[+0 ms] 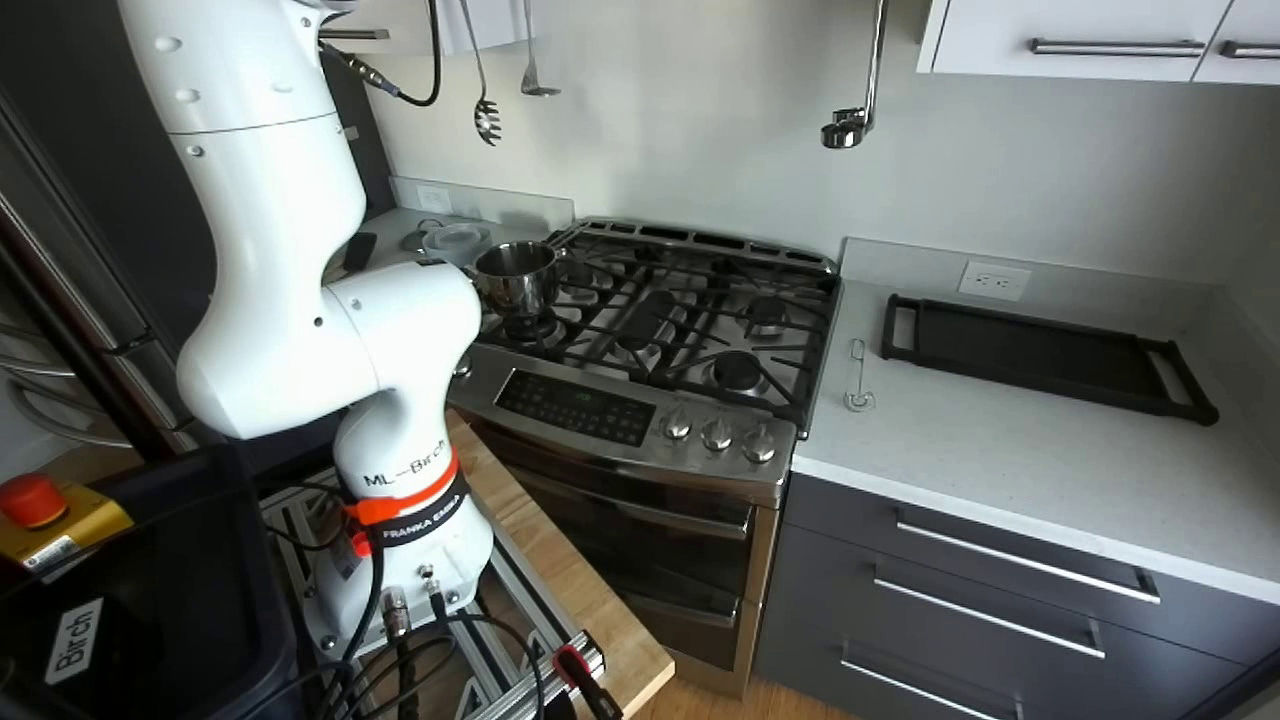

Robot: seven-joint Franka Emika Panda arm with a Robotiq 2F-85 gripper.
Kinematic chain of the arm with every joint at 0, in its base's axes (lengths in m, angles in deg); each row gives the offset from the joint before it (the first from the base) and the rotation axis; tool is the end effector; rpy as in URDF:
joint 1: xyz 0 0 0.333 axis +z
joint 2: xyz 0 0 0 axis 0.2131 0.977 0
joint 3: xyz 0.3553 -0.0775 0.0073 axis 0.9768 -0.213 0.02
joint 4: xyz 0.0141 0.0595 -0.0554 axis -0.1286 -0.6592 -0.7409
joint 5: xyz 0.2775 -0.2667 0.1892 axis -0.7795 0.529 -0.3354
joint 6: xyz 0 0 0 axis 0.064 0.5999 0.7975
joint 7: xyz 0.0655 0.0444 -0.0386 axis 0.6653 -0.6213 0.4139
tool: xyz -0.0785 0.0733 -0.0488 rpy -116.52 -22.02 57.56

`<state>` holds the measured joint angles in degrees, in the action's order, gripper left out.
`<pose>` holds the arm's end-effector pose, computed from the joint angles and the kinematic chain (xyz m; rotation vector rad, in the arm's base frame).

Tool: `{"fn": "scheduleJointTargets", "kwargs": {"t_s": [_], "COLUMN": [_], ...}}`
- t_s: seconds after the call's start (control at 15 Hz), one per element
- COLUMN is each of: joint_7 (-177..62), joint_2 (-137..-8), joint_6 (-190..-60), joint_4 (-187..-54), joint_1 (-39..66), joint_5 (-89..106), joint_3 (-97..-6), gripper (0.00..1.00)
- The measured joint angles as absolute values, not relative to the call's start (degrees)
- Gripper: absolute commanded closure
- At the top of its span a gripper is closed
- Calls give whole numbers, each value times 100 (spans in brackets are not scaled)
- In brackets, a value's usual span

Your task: Put the silver salt shaker on the stove fan

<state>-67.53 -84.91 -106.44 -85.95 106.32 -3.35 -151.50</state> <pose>0.5312 -0.0334 1.0115 -2.5664 0.4809 -1.4709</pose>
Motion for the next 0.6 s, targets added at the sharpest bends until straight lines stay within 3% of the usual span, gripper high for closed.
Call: {"fn": "scheduleJointTargets", "kwargs": {"t_s": [0.6], "joint_7": [-6863], "joint_2": [-8581], "joint_6": [-10021], "joint_4": [-8430], "joint_1": [10012], "joint_5": [-109], "joint_3": [-14389], "gripper": [89]}}
